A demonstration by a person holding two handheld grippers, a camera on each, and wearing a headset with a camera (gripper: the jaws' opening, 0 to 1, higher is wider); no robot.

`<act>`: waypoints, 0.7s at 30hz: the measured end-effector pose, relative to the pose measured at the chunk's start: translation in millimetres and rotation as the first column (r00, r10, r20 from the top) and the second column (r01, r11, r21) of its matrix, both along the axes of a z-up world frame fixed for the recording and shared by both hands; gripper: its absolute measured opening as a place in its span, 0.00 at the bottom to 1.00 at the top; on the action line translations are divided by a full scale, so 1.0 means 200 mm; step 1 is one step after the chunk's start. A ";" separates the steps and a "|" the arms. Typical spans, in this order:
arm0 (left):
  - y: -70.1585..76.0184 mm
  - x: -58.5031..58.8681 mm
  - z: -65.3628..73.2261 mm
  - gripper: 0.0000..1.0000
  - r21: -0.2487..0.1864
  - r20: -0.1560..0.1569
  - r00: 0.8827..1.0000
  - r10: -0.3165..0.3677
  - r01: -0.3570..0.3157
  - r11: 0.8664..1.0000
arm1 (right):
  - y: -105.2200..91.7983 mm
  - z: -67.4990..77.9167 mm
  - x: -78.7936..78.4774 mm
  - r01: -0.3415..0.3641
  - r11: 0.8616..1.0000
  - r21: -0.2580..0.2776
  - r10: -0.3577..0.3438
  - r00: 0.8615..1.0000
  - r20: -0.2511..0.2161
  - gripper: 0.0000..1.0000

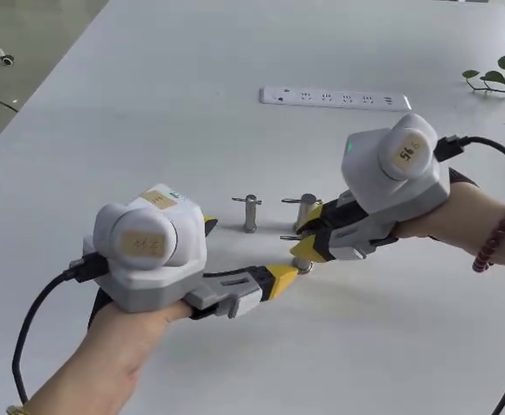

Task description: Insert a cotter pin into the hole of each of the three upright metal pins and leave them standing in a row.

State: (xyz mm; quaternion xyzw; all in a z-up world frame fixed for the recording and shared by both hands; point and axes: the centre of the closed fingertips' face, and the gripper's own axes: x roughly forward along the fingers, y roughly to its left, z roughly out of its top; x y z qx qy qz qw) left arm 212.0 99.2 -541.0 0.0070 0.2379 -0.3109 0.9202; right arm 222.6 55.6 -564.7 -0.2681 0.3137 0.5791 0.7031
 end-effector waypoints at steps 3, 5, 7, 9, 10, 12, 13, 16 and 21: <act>0.00 0.00 0.02 0.76 -0.026 0.018 1.000 0.007 -0.007 1.000 | -0.01 -0.01 0.00 -0.005 1.000 -0.010 0.005 1.000 0.009 0.10; 0.01 0.00 0.03 0.78 -0.031 0.027 1.000 0.009 -0.008 0.999 | -0.01 -0.01 0.00 -0.004 1.000 -0.009 0.004 1.000 0.012 0.09; 0.01 0.01 0.06 0.80 -0.051 0.046 0.999 0.020 -0.017 0.999 | -0.01 -0.01 0.00 -0.002 1.000 -0.006 0.002 1.000 0.013 0.09; 0.02 0.02 0.07 0.81 -0.062 0.054 0.998 0.028 -0.024 0.998 | -0.01 -0.01 0.00 -0.008 1.000 -0.007 0.009 1.000 0.017 0.09; 0.02 0.02 0.07 0.82 -0.065 0.059 0.998 0.030 -0.026 0.998 | -0.01 -0.01 0.01 -0.009 1.000 -0.007 0.009 1.000 0.017 0.09; 0.02 0.02 0.08 0.82 -0.064 0.065 0.997 0.033 -0.028 0.998 | -0.01 -0.01 0.01 -0.010 1.000 -0.007 0.010 1.000 0.013 0.09; 0.02 0.02 0.08 0.83 -0.062 0.068 0.997 0.033 -0.029 0.998 | -0.01 -0.01 0.01 -0.006 1.000 -0.005 0.006 1.000 0.006 0.09; 0.04 0.02 0.07 0.88 -0.044 0.067 0.997 0.038 -0.035 0.998 | -0.01 -0.01 0.00 -0.006 1.000 -0.002 0.006 1.000 0.002 0.09; 0.03 0.03 0.07 0.95 -0.055 0.079 0.996 0.037 -0.033 0.998 | -0.01 0.00 0.00 -0.002 1.000 0.020 0.002 1.000 -0.012 0.09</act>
